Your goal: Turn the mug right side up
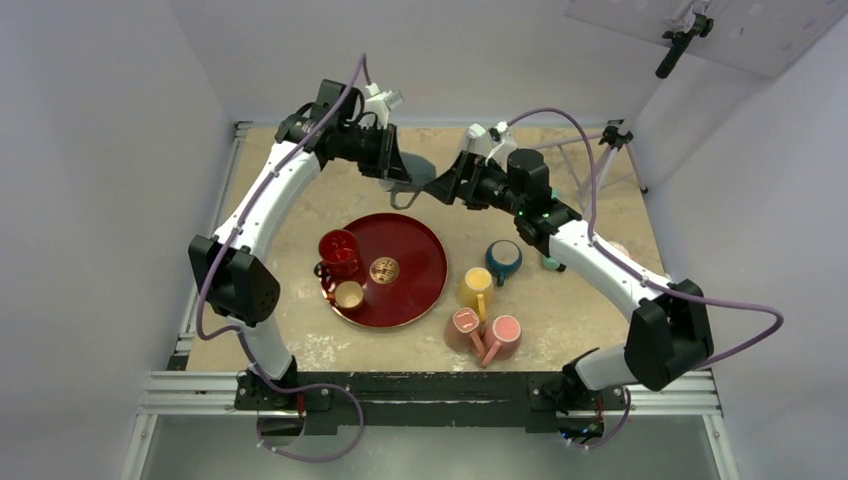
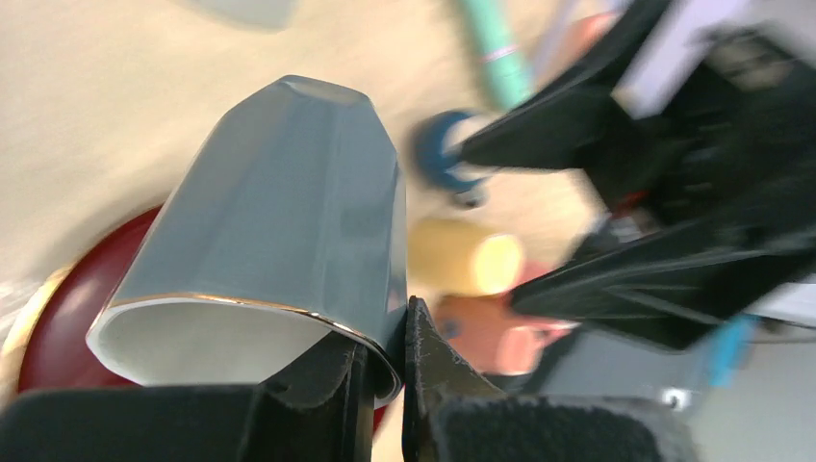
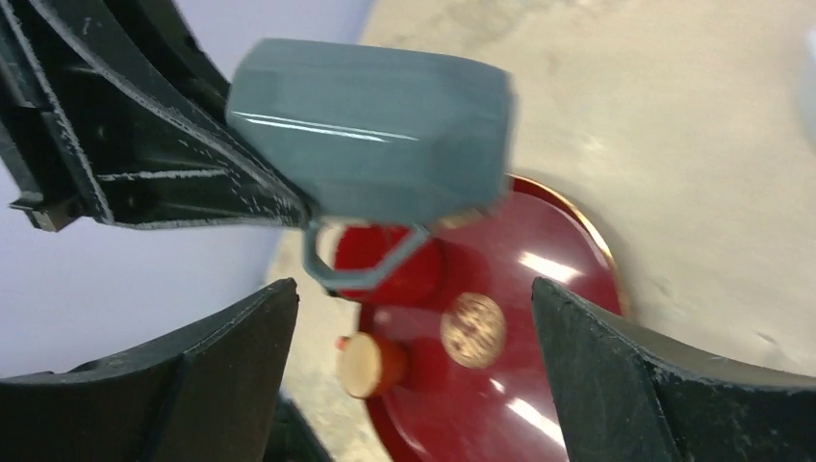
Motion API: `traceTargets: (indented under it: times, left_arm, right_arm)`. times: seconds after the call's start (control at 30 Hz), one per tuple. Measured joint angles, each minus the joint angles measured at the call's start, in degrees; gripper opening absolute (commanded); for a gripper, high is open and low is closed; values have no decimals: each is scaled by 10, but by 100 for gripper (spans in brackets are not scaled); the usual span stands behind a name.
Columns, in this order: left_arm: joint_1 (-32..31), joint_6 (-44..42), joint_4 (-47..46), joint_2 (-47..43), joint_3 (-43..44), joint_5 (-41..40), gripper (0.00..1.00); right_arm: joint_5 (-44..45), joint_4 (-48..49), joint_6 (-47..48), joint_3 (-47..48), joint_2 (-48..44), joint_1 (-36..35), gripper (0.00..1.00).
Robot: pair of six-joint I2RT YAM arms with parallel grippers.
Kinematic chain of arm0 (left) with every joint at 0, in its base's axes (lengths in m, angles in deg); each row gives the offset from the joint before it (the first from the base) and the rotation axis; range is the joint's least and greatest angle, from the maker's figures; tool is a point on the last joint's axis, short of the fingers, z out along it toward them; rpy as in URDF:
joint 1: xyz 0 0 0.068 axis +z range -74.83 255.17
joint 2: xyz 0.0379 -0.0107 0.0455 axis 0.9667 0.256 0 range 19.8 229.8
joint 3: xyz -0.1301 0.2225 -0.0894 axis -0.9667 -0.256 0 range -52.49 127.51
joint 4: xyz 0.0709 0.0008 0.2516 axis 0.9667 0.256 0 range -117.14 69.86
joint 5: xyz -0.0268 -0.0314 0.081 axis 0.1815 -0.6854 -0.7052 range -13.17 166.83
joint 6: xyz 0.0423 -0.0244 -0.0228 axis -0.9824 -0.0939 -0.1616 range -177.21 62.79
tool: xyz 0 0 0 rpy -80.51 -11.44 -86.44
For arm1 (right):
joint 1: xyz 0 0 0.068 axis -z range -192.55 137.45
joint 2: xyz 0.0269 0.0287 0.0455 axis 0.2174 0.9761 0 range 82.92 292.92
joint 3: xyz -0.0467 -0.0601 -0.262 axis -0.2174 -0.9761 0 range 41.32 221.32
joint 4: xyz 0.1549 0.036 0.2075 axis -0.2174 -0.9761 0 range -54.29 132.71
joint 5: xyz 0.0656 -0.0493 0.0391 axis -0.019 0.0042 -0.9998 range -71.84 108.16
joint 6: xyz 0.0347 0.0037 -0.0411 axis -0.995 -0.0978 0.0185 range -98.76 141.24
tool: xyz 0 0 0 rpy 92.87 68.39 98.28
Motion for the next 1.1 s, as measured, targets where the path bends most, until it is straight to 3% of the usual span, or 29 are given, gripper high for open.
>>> traceTargets:
  times: [0.17, 0.37, 0.53, 0.83, 0.97, 1.1]
  left_arm:
    - [-20, -164, 123, 20, 0, -197, 0]
    - [-70, -273, 195, 57, -45, -326, 0]
    - [-78, -309, 196, 103, -54, -364, 0]
    - [-79, -339, 196, 121, -59, -385, 0]
    - [-80, -350, 199, 129, -50, -390, 15]
    - [-82, -360, 198, 133, -47, -389, 22]
  right_arm:
    - [96, -122, 75, 6, -3, -1, 96]
    - [214, -234, 123, 6, -31, -1, 90]
    - [285, -303, 137, 6, -65, -15, 82]
    - [319, -410, 115, -10, -114, -82, 71]
    - [318, -445, 93, -23, -126, -115, 70]
    - [313, -476, 70, -45, -136, -141, 70]
